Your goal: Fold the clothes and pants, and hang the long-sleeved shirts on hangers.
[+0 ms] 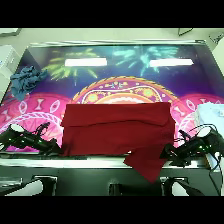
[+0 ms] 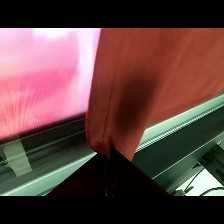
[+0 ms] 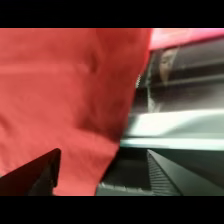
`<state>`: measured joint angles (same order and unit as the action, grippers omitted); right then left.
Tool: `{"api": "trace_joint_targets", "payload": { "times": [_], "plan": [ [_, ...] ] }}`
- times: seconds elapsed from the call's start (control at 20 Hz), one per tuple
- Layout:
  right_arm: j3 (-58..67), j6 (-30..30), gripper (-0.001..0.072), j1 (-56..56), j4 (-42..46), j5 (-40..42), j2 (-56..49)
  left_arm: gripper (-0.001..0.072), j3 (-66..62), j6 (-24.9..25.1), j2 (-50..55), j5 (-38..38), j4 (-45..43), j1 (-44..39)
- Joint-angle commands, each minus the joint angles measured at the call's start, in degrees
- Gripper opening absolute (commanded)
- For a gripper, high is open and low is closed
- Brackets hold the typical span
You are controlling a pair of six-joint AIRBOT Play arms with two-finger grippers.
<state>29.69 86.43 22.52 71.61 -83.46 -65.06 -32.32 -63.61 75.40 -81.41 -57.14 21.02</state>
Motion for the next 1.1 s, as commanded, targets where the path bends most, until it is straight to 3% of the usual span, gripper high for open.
{"api": "trace_joint_targets", "payload": {
  "times": [0.0,0.25,0.35,0.45,0.5,0.7,0.8,1.05],
  "plan": [
    [-2.23,-0.33,0.0568,0.02,-3.06,5.14,0.22,0.0028,0.0,0.0,-0.07,0.02,-0.02,-0.02],
    [-2.93,-0.31,0.0529,0.02,-5.03,5.55,0.22,0.0028,0.0,0.17,-0.04,0.94,-0.02,-0.02],
    [-5.44,-0.35,0.0426,0.02,-5.05,6.14,0.22,0.0028,0.0,0.17,-0.04,1.53,-0.02,-0.02],
    [-6.03,0.26,0.0069,0.02,-5.75,6.45,0.31,0.0028,-0.02,0.17,-0.09,1.05,-0.02,-0.02],
    [-5.27,-0.39,0.004,0.02,-5.84,5.92,0.28,0.0028,-0.24,0.17,-0.09,0.87,-0.02,-0.02],
    [6.43,-0.17,0.0036,0.02,-5.88,1.73,0.28,0.0026,-6.97,-0.17,-0.37,-2.29,0.0,-0.02],
    [15.26,0.59,0.0035,0.0,-6.73,1.36,-0.42,0.0025,-12.46,-3.04,-0.2,-2.89,0.09,-0.44],
    [32.52,1.44,0.0036,-0.46,-12.76,4.39,-11.96,0.0026,-27.74,-7.56,7.08,0.37,1.55,-4.61]
  ]
}}
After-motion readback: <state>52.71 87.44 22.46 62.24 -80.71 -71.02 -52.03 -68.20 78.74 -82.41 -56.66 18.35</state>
